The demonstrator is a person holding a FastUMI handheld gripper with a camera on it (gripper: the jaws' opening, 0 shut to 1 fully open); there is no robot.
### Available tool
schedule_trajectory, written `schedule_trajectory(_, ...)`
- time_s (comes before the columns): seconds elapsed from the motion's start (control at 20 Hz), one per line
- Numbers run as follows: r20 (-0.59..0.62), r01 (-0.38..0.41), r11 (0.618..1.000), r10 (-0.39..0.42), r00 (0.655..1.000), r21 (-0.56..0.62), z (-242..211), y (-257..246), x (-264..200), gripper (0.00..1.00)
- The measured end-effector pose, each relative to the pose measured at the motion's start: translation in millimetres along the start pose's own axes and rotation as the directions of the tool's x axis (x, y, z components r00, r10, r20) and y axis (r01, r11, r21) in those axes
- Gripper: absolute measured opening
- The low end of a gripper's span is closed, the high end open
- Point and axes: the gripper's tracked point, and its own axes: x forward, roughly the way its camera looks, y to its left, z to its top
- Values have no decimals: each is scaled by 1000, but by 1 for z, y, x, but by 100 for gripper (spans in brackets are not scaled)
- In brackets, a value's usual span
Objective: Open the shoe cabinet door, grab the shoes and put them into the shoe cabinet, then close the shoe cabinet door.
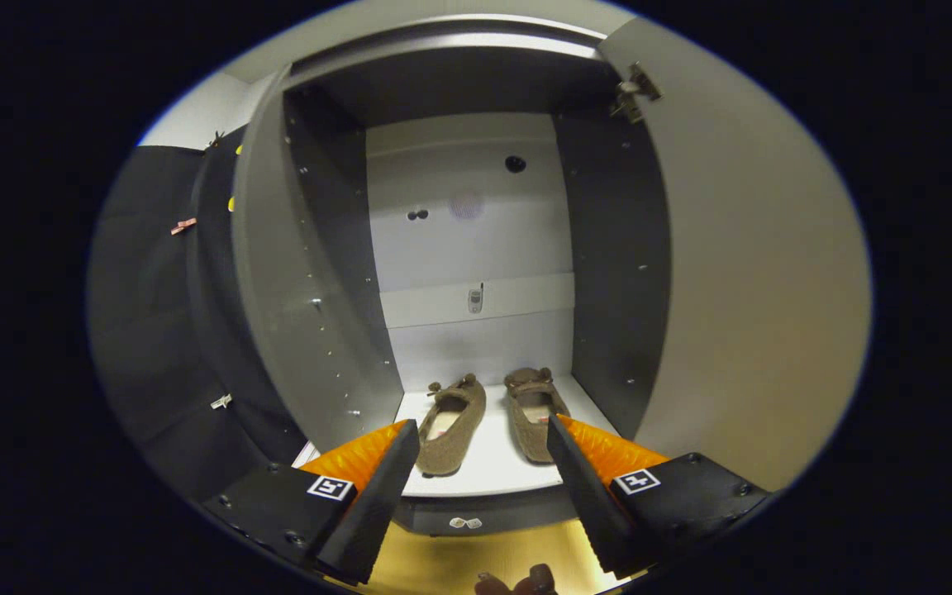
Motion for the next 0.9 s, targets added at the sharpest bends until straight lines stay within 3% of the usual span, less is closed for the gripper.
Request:
schedule_trajectory(0.25,56,-8,999,11,998,-44,6,-13,-80,98)
schedule_trajectory(0.55,58,-85,996,87,994,-38,-1,-31,-177,98)
schedule_trajectory(0.9,70,-179,984,179,981,-6,-14,-77,-260,98)
